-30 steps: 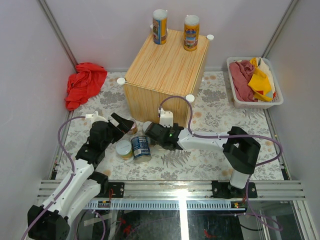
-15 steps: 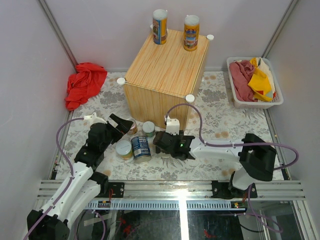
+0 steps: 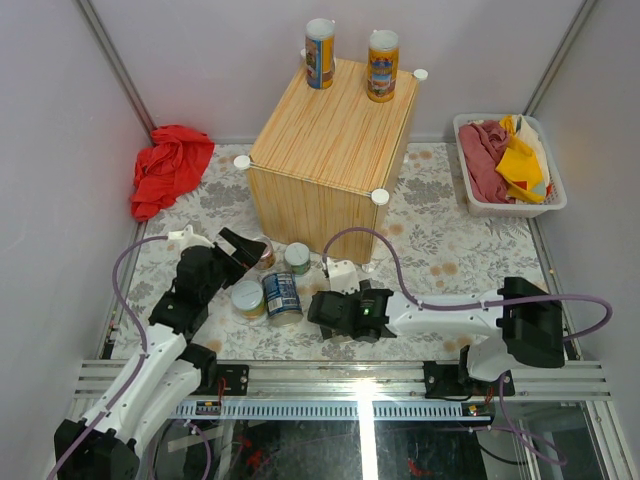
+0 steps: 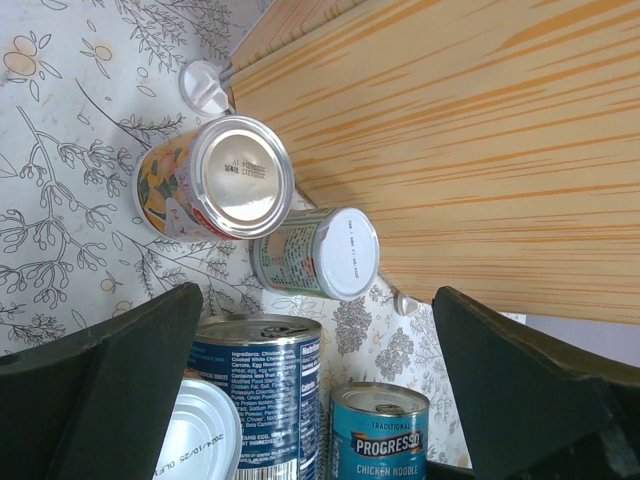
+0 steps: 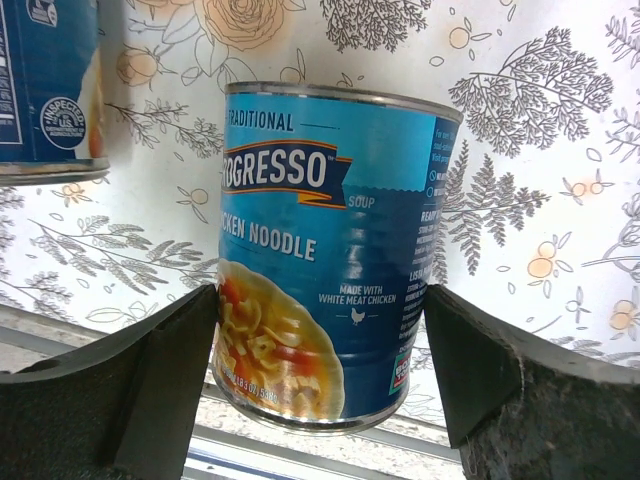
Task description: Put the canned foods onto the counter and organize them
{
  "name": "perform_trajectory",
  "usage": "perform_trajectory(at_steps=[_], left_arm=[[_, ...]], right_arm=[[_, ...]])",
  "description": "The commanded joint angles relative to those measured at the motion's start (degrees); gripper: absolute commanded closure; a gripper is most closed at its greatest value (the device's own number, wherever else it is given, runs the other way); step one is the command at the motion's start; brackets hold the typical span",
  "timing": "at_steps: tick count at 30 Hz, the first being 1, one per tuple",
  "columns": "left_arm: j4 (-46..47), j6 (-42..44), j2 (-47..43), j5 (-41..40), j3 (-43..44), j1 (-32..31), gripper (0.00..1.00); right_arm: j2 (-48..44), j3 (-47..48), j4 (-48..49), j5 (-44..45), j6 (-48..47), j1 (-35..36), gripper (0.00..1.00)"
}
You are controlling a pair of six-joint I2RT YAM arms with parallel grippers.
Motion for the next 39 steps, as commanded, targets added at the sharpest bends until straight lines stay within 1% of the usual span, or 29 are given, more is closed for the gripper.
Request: perform_trajectory(at_steps=[1,10,19,24,28,35,39], left_arm=[[1.1,0.9,1.3,0.3,0.9,-0.3,0.00],[2.2,2.5,3.3,0.6,2.4,-0.3,0.00],[2.4,2.8,3.1,-0.2,2.1,-0.2,0.00],[2.8,2.0,2.5,-0.5,1.0,-0.3,0.00],[3.3,1.4,2.6,-0.5,0.6,-0.2,0.00],[4.1,1.3,3.8,-0.2,0.7,-0.2,0.00],[4.0,1.6,3.9,-0.3,0.8,-0.2,0.00]], right_arm=[[2.5,6.0,-7.3,2.5,-3.3,0.0,0.14],[6.4,10.5,-7.1,0.4,-6.8,-2.0,0.11],[6.9,13.7,-9.2,-1.7,-11.3,-2.0,0.00],[6.8,13.7,-9.3,-1.7,-12.8,-3.0,0.00],[6.8,13.3,-8.4,-1.7,-14.0,-5.3,0.01],[8.6,14.4,-5.5,-8.1,-17.2,-10.8,0.02],[11.1,15.6,-4.6,-11.4,-18.5,-11.7,0.02]])
